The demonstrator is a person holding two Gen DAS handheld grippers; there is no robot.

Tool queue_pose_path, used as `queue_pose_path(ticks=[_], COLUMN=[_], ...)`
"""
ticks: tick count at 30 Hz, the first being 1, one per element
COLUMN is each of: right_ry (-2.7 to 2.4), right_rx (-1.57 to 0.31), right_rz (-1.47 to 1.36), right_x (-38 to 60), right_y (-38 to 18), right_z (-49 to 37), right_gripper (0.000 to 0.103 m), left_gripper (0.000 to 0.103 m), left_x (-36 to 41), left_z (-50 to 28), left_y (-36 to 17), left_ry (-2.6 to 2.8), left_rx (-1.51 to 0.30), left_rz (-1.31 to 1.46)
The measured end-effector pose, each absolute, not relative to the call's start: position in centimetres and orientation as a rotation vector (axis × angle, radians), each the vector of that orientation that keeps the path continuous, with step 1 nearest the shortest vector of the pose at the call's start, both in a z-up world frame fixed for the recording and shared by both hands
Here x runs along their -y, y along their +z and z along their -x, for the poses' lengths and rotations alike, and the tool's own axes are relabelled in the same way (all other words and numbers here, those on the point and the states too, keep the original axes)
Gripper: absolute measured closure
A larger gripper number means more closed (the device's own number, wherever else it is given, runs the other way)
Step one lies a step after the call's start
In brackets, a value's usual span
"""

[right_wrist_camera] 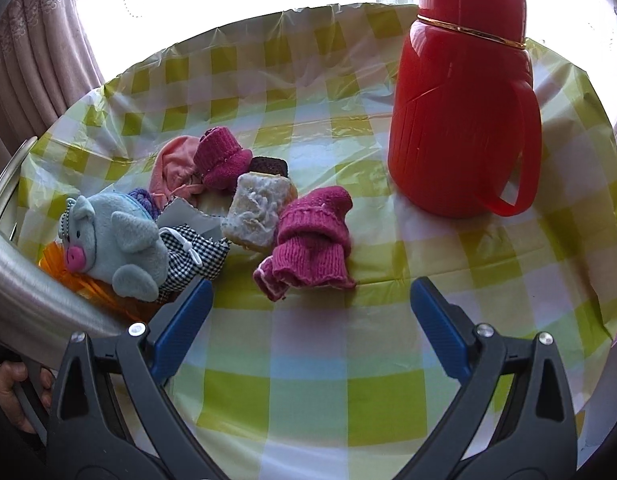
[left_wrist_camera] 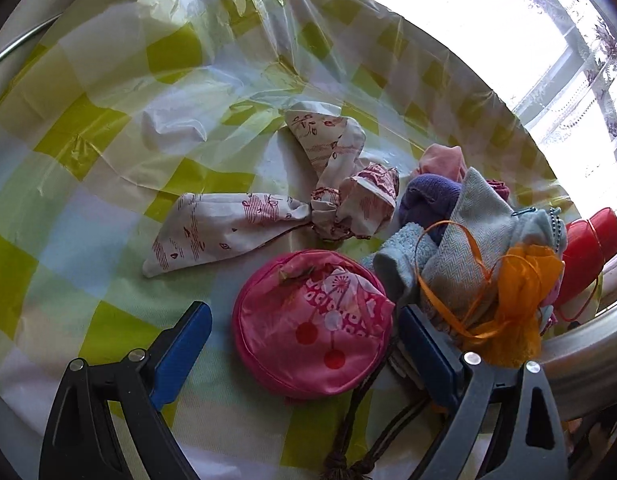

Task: Organize soft objects
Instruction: 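Grasp the pink knitted mitten with the right tool while the left tool grasps the pink round purse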

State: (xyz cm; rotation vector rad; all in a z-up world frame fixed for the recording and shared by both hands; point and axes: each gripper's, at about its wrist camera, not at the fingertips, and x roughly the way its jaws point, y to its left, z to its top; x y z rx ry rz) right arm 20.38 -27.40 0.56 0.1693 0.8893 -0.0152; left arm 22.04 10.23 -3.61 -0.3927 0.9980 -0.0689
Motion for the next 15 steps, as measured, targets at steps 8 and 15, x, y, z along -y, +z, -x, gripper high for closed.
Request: queue_pose_path(ticks=[8,15], right_ry=[-0.013,-0.033], right_rx=[-0.892,-0.902], right_rz=[-0.142,-0.112], right_x=[26.3,26.4], right_y=[-0.8,-2.0], right_z=[-23.5,-24.8], right_gripper=[0.003,0.003], left_gripper=[0.028,0.028], left_x=[-9.3,-10.4], left_z=[-21.4,-17.6], left_y=[-3.5,-1.5], left_ry=[-0.066,-0.01], left_rx=[-0.979,-0.876], left_rz=[0.33,0.369])
